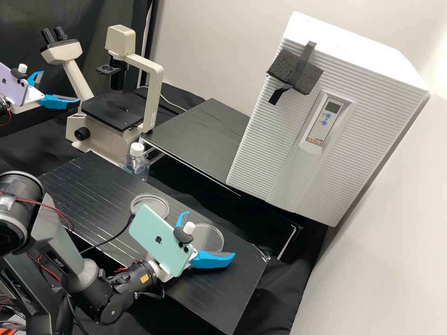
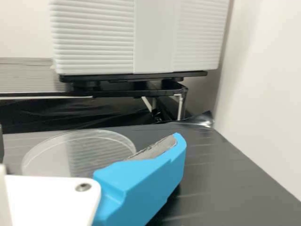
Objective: Close the petri dish lid.
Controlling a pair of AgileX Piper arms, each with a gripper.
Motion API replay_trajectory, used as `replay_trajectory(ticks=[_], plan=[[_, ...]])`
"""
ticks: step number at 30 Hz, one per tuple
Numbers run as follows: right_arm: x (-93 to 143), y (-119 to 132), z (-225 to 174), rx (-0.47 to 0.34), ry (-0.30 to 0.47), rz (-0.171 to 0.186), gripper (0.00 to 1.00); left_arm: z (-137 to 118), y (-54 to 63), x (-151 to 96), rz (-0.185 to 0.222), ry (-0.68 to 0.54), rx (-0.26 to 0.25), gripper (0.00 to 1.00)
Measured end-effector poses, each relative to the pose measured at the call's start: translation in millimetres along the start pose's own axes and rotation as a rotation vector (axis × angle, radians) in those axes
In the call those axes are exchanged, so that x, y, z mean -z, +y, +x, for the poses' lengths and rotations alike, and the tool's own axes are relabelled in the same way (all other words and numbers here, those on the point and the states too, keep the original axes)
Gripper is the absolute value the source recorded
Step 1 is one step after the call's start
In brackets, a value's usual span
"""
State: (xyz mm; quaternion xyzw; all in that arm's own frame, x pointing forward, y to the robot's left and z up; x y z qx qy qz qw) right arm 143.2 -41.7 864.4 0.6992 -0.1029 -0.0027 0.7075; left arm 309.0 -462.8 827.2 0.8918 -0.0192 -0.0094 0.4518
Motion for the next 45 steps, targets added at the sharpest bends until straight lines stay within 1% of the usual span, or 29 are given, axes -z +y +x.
replay_trajectory(ticks=[3, 11, 12, 15, 18, 19, 22, 23, 27, 33, 34, 38, 41, 45], plan=[[0.9, -1.7, 0.0, 0.019, 0.01, -0.008, 1.0, 0.0, 0.0, 0.0, 0.0, 0.0, 0.0, 1.0], [4.0, -3.0, 0.5, 0.026, 0.027, -0.02, 1.0, 0.0, 0.0, 0.0, 0.0, 0.0, 0.0, 1.0], [4.8, -3.7, 0.9, 0.03, 0.032, -0.027, 1.0, 0.0, 0.0, 0.0, 0.0, 0.0, 0.0, 1.0], [6.6, -4.5, 2.1, 0.026, 0.04, -0.063, 1.0, 0.0, 0.0, 0.0, 0.0, 0.0, 0.0, 1.0], [6.0, -5.6, 4.0, 0.022, 0.035, -0.087, 1.0, 0.0, 0.0, 0.0, 0.0, 0.0, 0.0, 1.0], [5.9, -6.1, 5.0, 0.018, 0.032, -0.104, 1.0, 0.0, 0.0, 0.0, 0.0, 0.0, 0.0, 1.0], [3.7, -6.5, 7.2, 0.004, 0.013, -0.115, 1.0, 0.0, 0.0, 0.0, 0.0, 0.0, 0.0, 1.0], [3.2, -6.9, 7.9, 0.003, 0.009, -0.117, 1.0, 0.0, 0.0, 0.0, 0.0, 0.0, 0.0, 1.0], [1.1, -7.7, 9.9, -0.006, 0.0, -0.104, 1.0, 0.0, 0.0, 0.0, 0.0, 0.0, 0.0, 1.0], [-0.5, -8.7, 11.3, -0.007, -0.003, -0.098, 1.0, 0.0, 0.0, 0.0, 0.0, 0.0, 0.0, 1.0], [-0.5, -8.7, 11.3, -0.007, -0.003, -0.098, 0.0, 0.0, 0.0, 0.0, 0.0, 0.0, 0.0, 1.0], [-1.0, -8.3, 11.0, -0.007, -0.004, -0.094, 0.0, 0.0, 0.0, 0.0, 0.0, 0.0, 0.0, 1.0], [-1.4, -8.6, 11.0, -0.004, -0.004, -0.082, 0.0, 0.0, 0.0, 0.0, 0.0, 0.0, 0.0, 1.0], [-2.6, -9.5, 11.6, 0.001, -0.007, -0.076, 0.0, 0.0, 0.0, 0.0, 0.0, 0.0, 0.0, 1.0]])
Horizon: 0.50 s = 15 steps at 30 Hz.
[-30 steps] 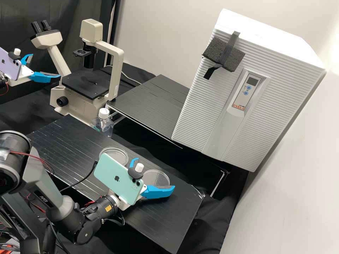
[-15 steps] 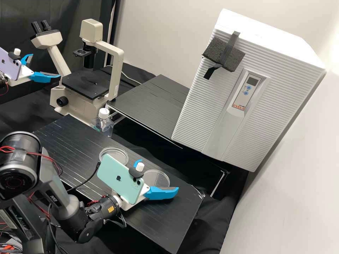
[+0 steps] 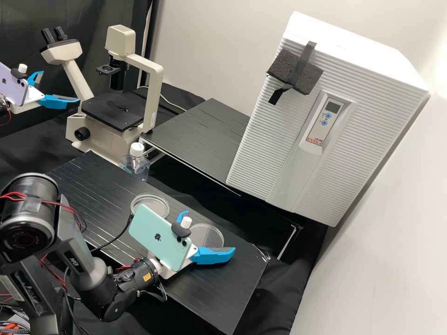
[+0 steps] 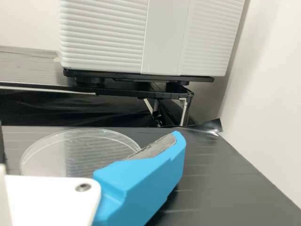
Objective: Close the petri dish lid.
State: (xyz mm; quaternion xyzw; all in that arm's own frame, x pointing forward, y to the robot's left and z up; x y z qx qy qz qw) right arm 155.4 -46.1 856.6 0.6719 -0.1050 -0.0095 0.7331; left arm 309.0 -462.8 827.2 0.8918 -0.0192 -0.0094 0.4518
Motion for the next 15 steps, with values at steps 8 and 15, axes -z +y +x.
replay_trajectory(ticks=[8, 15], plan=[[0.0, -0.1, 0.3, -0.002, 0.005, 0.003, 0.0, 0.0, 0.0, 0.0, 0.0, 0.0, 0.0, 1.0], [0.5, -0.9, 0.4, 0.006, 0.013, 0.009, 0.0, 0.0, 0.0, 0.0, 0.0, 0.0, 0.0, 1.0]])
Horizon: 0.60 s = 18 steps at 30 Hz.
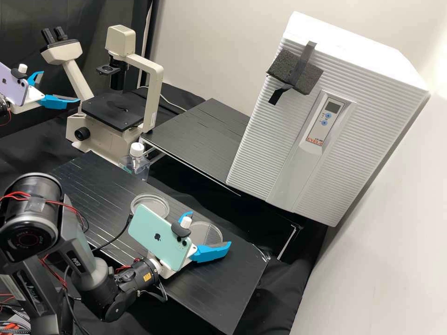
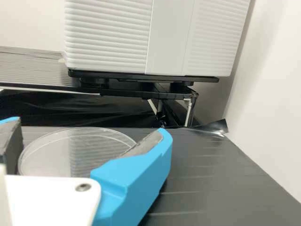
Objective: Close the petri dish lid.
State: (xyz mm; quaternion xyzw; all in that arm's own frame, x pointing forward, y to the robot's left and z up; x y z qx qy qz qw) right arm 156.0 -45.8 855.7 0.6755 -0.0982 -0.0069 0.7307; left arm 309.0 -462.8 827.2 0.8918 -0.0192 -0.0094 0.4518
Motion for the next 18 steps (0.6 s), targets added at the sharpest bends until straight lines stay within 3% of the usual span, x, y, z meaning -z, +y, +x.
replay_trajectory(ticks=[18], plan=[[-1.0, 0.1, -0.5, 0.004, 0.002, 0.032, 0.0, 0.0, 0.0, 0.0, 0.0, 0.0, 0.0, 1.0]])
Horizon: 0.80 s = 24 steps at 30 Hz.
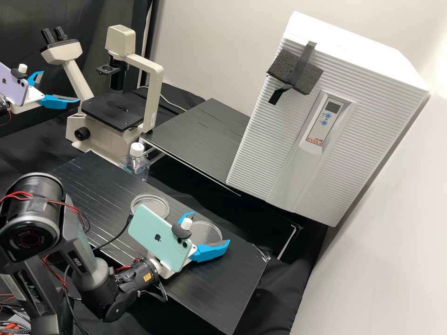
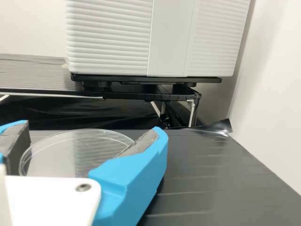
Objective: Close the petri dish lid.
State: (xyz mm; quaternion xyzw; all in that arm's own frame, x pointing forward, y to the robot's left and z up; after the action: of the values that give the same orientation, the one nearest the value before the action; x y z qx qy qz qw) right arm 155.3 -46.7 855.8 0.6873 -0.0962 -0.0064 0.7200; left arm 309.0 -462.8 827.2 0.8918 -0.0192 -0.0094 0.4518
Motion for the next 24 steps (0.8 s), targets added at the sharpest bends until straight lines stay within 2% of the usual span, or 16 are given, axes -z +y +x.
replay_trajectory(ticks=[7, 10, 14, 18, 21, 24], plan=[[8.2, 9.6, -8.2, -0.034, 0.025, 0.088, 0.0, 0.0, 0.0, 0.0, 0.0, 0.0, 0.0, 1.0], [16.3, 13.4, -11.6, -0.055, 0.062, 0.109, 0.0, 0.0, 0.0, 0.0, 0.0, 0.0, 0.0, 1.0], [31.9, 14.8, -16.4, -0.054, 0.143, 0.098, 0.0, 0.0, 0.0, 0.0, 0.0, 0.0, 0.0, 1.0], [46.9, 11.1, -21.0, -0.011, 0.23, 0.079, 0.0, 0.0, 0.0, 0.0, 0.0, 0.0, 0.0, 1.0], [54.5, 9.6, -23.4, 0.002, 0.273, 0.076, 0.0, 0.0, 0.0, 0.0, 0.0, 0.0, 0.0, 1.0], [62.6, 6.7, -25.7, 0.022, 0.323, 0.056, 0.0, 0.0, 0.0, 0.0, 0.0, 0.0, 0.0, 1.0]])
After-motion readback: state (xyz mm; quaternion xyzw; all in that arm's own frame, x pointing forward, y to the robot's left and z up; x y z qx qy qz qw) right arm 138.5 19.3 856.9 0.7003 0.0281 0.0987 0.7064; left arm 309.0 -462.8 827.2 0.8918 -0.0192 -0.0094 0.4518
